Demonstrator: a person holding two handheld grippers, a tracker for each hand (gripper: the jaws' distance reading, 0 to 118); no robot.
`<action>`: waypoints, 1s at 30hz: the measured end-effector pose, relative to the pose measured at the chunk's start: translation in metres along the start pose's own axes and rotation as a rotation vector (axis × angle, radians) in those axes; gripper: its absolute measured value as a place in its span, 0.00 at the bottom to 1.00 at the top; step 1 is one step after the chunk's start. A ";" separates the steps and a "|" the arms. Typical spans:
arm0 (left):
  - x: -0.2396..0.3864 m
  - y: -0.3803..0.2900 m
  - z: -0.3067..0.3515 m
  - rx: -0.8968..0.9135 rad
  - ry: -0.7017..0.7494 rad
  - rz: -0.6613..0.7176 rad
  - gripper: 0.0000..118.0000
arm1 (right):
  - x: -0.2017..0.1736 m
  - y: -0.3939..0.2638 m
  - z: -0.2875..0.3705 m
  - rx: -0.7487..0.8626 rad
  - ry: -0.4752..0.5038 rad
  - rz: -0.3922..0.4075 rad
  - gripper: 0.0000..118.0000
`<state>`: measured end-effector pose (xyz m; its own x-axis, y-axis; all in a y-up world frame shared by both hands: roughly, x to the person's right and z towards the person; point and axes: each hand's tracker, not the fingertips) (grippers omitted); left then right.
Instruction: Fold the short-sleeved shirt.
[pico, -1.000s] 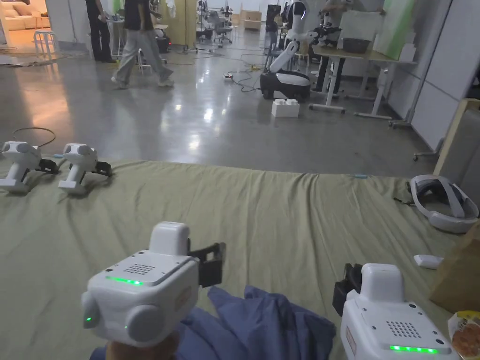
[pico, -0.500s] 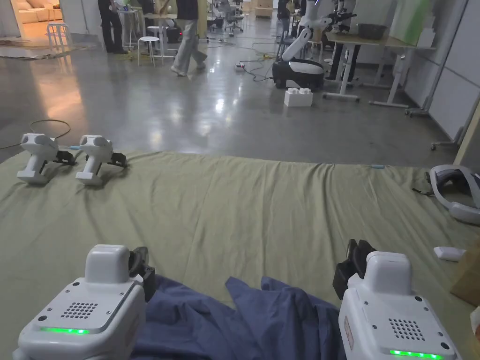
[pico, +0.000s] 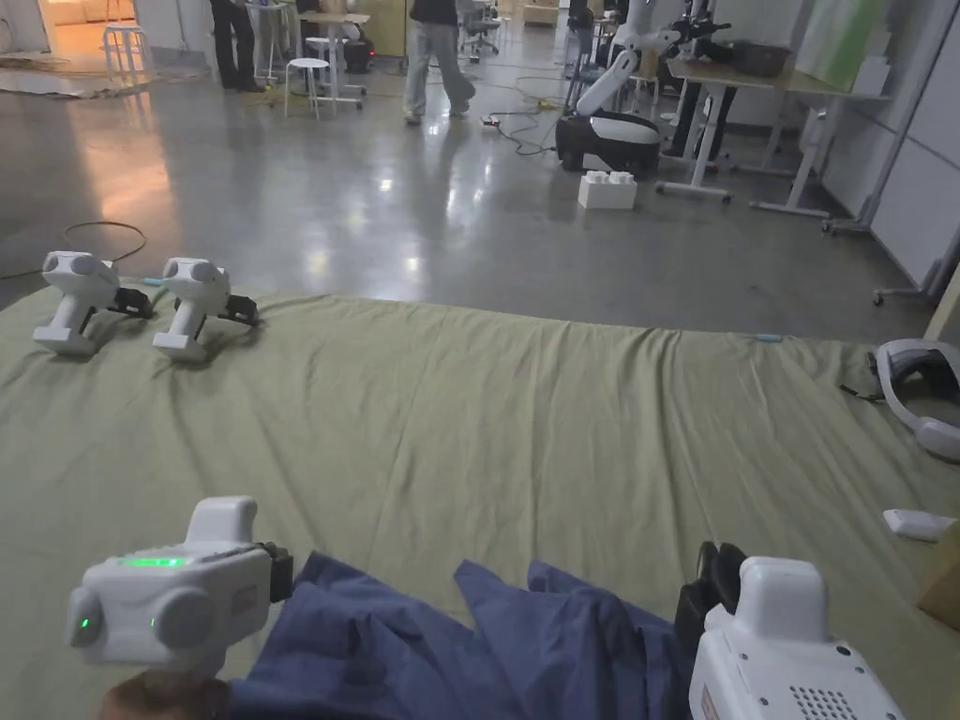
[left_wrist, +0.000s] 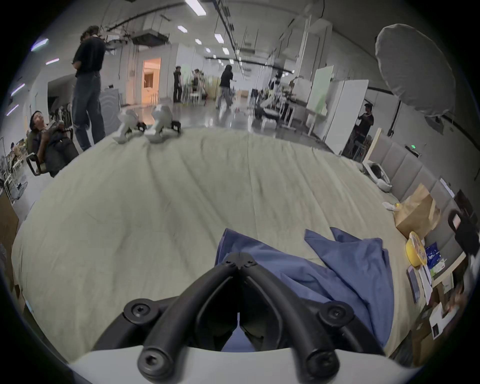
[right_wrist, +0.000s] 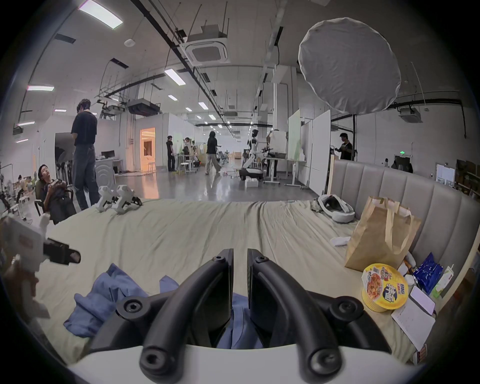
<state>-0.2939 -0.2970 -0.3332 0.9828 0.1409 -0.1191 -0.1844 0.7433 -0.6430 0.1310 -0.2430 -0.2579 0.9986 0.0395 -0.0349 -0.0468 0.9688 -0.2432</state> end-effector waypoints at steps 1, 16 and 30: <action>0.001 0.010 -0.013 -0.022 0.005 0.000 0.02 | 0.002 -0.002 -0.002 -0.009 -0.003 0.003 0.12; 0.000 0.026 -0.163 -0.422 0.060 -0.104 0.57 | 0.029 -0.038 -0.041 -0.160 -0.065 0.035 0.12; 0.020 0.017 -0.129 -0.283 0.047 -0.189 0.06 | 0.057 -0.049 -0.127 -0.529 -0.018 -0.011 0.51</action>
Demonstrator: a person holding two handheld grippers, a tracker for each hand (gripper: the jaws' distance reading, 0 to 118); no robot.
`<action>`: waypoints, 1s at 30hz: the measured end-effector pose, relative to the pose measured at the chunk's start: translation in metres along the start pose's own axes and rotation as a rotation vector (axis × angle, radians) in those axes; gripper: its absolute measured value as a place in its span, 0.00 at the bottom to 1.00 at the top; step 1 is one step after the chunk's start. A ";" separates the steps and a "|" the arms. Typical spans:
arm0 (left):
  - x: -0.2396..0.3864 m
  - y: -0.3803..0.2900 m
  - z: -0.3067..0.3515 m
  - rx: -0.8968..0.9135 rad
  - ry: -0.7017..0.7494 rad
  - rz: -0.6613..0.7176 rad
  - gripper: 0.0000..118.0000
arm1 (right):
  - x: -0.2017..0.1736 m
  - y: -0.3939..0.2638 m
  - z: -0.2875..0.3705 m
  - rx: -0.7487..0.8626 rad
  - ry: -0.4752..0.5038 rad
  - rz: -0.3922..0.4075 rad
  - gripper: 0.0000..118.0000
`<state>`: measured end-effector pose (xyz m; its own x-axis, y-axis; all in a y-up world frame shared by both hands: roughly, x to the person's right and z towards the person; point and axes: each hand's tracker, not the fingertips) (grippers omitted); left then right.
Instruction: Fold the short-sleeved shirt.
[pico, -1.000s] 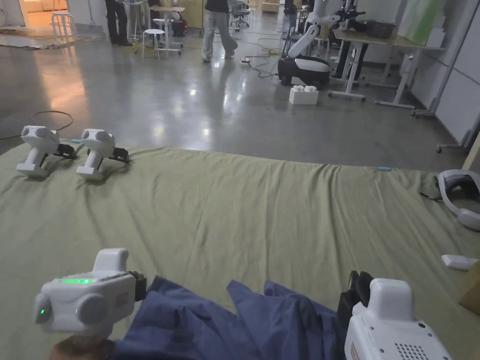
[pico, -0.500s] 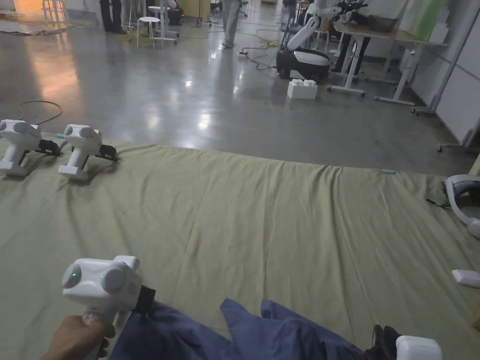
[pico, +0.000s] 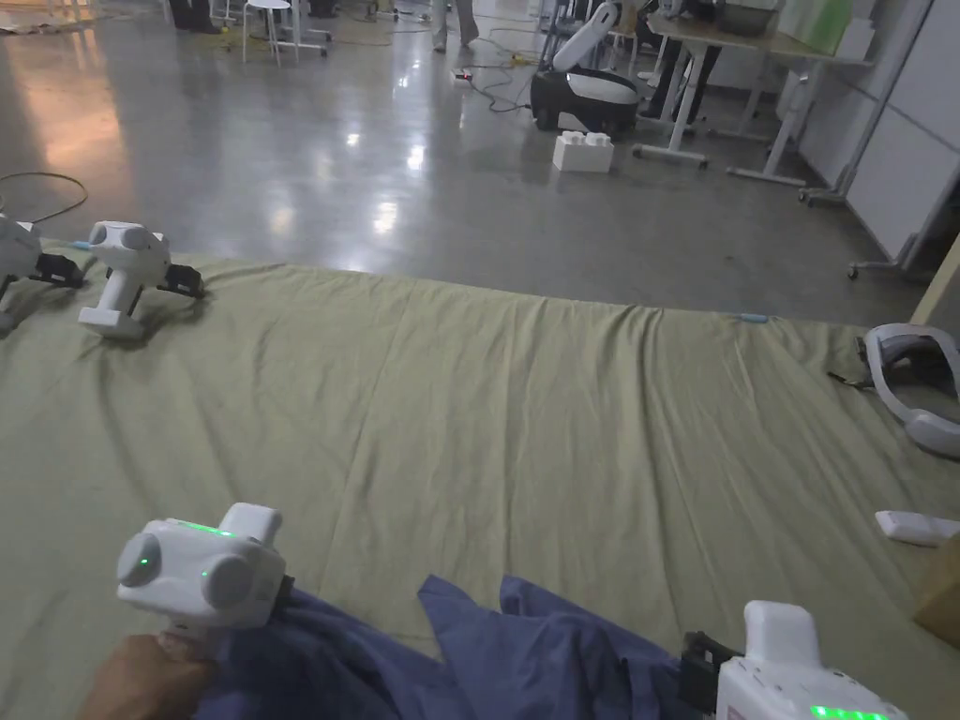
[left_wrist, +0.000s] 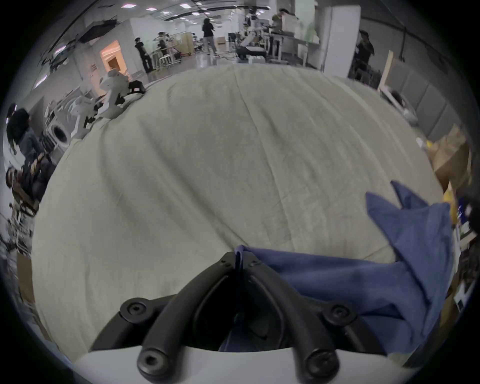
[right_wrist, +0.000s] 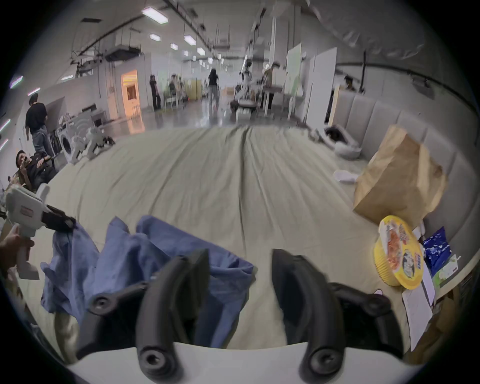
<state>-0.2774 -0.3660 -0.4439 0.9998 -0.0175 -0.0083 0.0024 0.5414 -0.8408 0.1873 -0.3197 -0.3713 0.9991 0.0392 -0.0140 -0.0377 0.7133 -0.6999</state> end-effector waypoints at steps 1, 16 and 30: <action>-0.003 -0.002 0.009 0.026 -0.006 0.014 0.06 | 0.005 0.003 -0.010 -0.032 -0.006 -0.006 0.51; -0.003 -0.041 0.112 0.235 -0.026 0.040 0.06 | -0.018 -0.019 -0.077 -0.243 0.156 0.189 0.10; -0.027 -0.010 0.218 0.468 -0.020 0.082 0.05 | 0.012 0.060 0.063 0.166 0.118 0.115 0.05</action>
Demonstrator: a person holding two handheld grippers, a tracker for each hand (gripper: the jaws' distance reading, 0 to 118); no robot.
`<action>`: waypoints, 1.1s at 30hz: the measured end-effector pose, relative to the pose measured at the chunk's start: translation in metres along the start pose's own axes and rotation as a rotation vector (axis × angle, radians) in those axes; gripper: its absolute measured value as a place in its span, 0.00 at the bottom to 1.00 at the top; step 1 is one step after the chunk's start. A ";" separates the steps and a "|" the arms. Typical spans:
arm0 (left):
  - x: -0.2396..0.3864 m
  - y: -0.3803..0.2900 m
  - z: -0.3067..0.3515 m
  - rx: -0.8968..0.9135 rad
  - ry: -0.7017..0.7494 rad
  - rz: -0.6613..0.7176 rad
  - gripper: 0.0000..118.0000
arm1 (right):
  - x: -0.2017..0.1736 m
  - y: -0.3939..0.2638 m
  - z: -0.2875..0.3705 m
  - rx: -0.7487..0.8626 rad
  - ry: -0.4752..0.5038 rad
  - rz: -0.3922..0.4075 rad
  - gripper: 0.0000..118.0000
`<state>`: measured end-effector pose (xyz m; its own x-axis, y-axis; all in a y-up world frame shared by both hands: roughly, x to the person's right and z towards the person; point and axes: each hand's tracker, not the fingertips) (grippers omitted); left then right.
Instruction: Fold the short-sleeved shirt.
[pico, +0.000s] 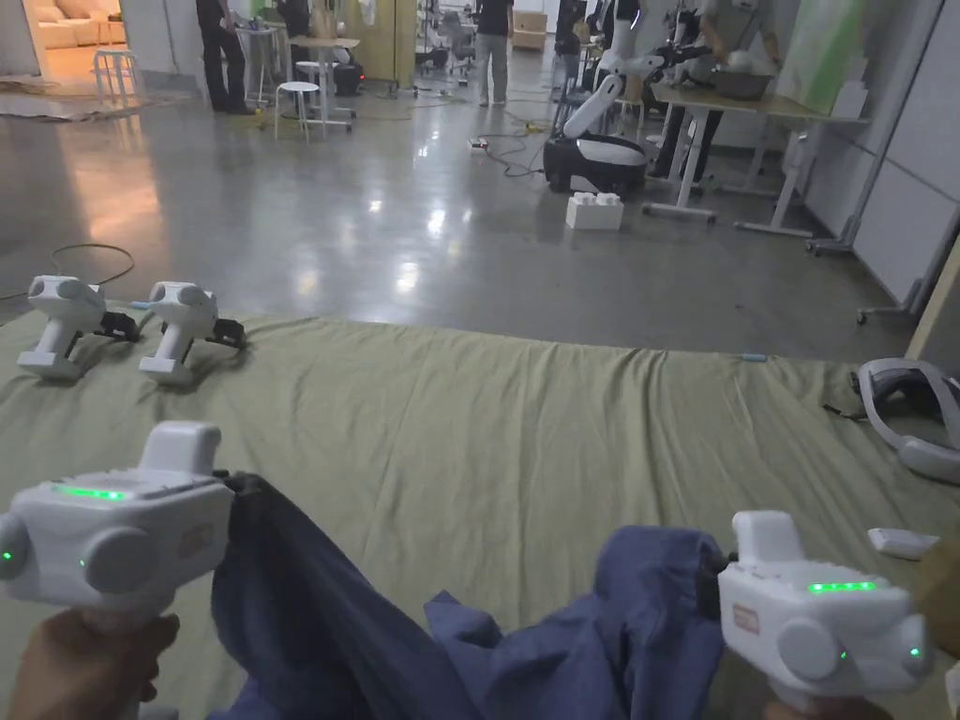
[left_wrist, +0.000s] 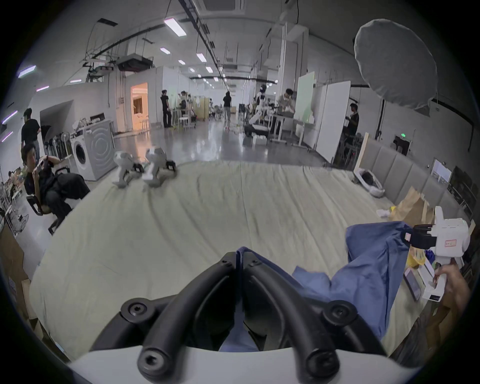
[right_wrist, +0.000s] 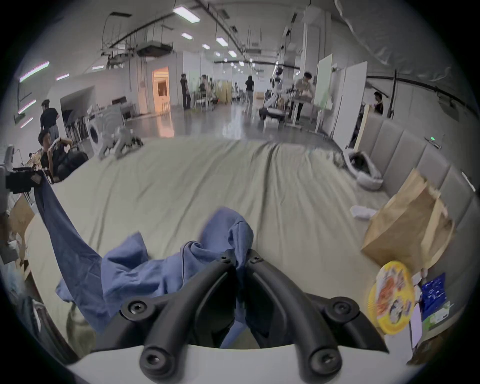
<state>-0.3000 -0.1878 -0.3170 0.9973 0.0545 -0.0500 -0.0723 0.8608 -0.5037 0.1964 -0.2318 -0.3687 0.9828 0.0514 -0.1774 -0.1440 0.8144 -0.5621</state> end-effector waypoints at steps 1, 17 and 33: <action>-0.004 0.009 0.009 0.022 0.009 0.008 0.05 | 0.004 0.010 0.011 0.041 -0.017 -0.005 0.05; -0.079 0.136 0.078 0.209 0.170 0.093 0.05 | 0.049 0.142 0.093 0.277 -0.147 -0.025 0.05; -0.097 0.200 0.048 0.236 0.226 0.116 0.05 | 0.038 0.222 0.068 0.321 -0.184 -0.030 0.05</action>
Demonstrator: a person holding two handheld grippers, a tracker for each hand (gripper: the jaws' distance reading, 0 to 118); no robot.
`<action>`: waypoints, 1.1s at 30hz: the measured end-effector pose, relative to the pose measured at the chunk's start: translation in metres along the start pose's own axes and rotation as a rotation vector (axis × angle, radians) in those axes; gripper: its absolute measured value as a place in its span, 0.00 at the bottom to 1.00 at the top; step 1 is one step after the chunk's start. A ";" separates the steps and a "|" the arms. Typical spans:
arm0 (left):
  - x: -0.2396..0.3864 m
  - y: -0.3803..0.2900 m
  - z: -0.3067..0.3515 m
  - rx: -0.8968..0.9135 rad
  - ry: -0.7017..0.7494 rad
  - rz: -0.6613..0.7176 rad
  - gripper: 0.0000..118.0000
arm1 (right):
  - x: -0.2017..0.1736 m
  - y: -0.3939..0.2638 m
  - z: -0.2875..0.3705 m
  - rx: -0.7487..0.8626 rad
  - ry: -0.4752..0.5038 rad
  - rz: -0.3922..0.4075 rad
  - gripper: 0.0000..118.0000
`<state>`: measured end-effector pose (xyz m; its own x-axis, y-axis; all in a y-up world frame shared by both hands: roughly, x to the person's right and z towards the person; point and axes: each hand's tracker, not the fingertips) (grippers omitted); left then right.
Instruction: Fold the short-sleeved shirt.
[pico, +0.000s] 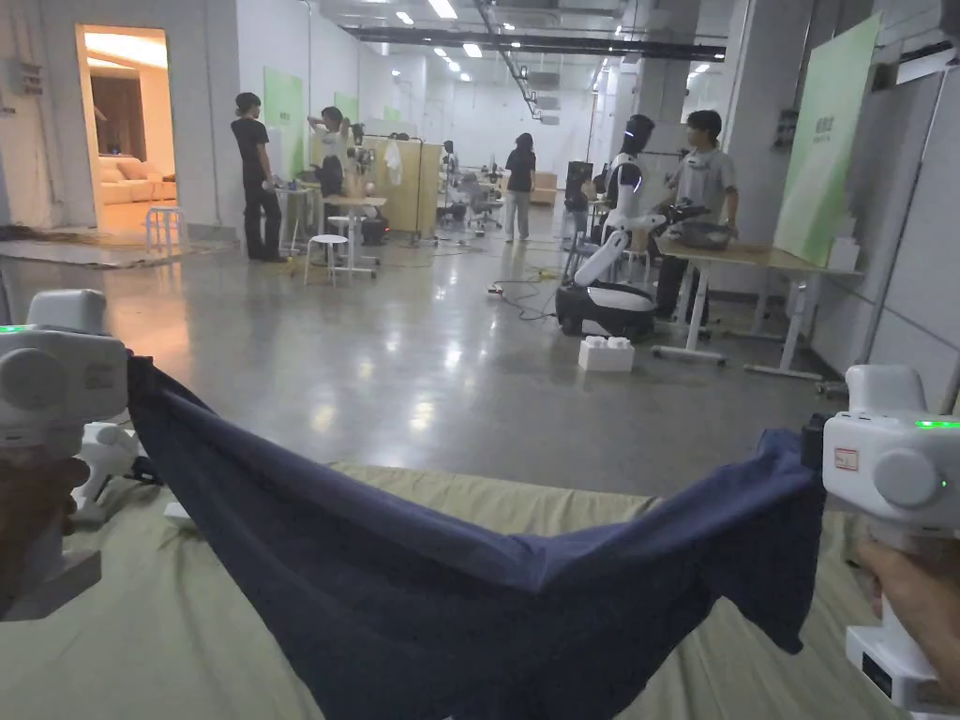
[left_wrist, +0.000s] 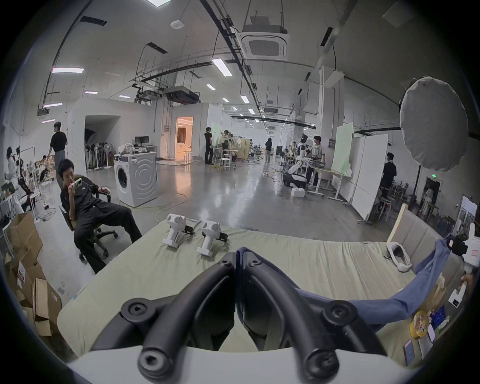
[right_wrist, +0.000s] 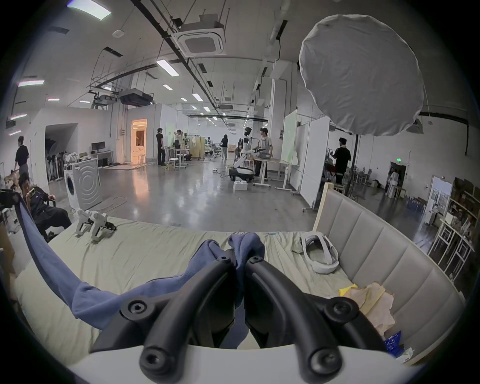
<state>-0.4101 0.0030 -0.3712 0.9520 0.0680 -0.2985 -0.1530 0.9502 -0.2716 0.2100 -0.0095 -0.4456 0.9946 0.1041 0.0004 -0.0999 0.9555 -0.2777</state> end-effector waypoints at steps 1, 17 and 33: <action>0.000 0.003 -0.001 0.009 0.006 -0.004 0.05 | -0.001 0.003 -0.001 0.012 -0.002 -0.001 0.05; 0.010 -0.160 0.017 -0.162 -0.030 -0.128 0.05 | -0.012 -0.136 0.022 -0.102 0.007 0.052 0.05; -0.035 -0.342 0.092 -0.337 0.013 -0.086 0.05 | -0.001 -0.310 0.110 -0.273 -0.065 0.075 0.05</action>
<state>-0.3666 -0.2965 -0.1835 0.9621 -0.0133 -0.2723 -0.1538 0.7980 -0.5826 0.2371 -0.2757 -0.2535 0.9799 0.1972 0.0289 -0.1526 0.8354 -0.5280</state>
